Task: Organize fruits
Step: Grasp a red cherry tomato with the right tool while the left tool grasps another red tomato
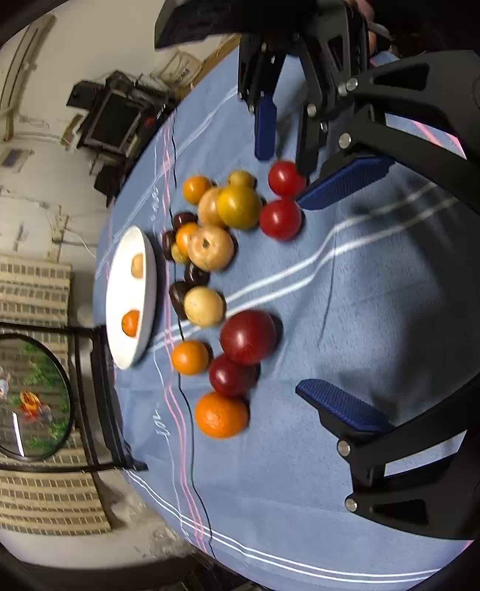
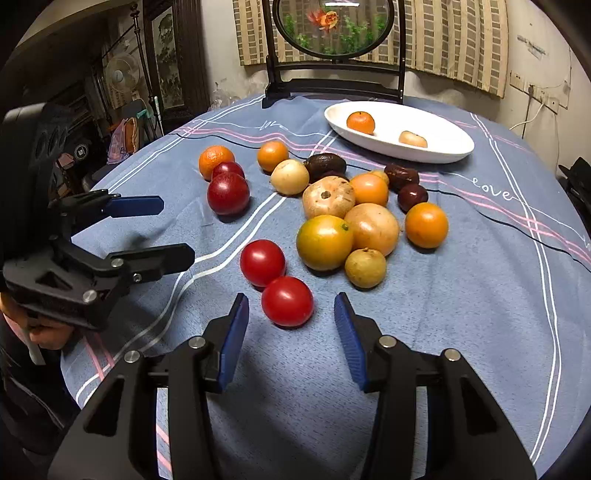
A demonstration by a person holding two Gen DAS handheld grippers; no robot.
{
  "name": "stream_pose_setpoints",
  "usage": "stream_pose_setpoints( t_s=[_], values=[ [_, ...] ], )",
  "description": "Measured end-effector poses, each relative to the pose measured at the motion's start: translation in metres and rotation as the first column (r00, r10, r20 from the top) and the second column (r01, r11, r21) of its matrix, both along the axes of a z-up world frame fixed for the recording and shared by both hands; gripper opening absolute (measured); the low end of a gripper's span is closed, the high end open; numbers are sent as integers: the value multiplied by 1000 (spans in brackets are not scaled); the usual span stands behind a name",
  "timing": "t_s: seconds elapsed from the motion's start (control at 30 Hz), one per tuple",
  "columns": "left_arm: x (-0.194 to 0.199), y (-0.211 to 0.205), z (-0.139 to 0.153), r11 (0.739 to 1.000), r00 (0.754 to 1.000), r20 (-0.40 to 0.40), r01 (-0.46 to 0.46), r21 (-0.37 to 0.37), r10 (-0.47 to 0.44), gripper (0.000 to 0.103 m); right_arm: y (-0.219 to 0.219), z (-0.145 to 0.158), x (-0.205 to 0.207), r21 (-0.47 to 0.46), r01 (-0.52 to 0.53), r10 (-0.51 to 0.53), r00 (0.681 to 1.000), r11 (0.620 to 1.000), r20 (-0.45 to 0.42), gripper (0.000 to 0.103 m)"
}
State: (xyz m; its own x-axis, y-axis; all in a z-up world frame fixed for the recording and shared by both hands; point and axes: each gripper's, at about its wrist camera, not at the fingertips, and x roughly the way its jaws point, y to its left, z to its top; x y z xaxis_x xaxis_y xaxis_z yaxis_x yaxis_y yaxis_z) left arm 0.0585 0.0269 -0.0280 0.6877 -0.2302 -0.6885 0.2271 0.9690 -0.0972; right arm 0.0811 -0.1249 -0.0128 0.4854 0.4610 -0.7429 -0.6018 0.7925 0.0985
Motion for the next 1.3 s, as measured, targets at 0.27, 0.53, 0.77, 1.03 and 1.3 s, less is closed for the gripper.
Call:
stream_pose_setpoints(
  t_s=[0.27, 0.53, 0.77, 1.03, 1.3],
  values=[
    [3, 3, 0, 1000, 1000, -2, -3, -4, 3, 95, 7, -6, 8, -19, -7, 6, 998, 1000, -55, 42],
    [4, 2, -1, 1000, 1000, -5, -4, -2, 4, 95, 11, -8, 14, -30, -6, 3, 997, 1000, -72, 41],
    [6, 3, -3, 1000, 1000, -17, -6, -4, 6, 95, 13, -11, 17, -42, -1, -3, 996, 999, -86, 33],
    [12, -10, -6, 998, 997, -52, 55, 22, -54, 79, -13, 1, 17, 103, 43, -37, 997, 994, -66, 31],
    [21, -44, -5, 987, 986, -67, 157, 46, -154, 63, -44, 6, 14, 238, 90, -75, 995, 967, -69, 31]
  ],
)
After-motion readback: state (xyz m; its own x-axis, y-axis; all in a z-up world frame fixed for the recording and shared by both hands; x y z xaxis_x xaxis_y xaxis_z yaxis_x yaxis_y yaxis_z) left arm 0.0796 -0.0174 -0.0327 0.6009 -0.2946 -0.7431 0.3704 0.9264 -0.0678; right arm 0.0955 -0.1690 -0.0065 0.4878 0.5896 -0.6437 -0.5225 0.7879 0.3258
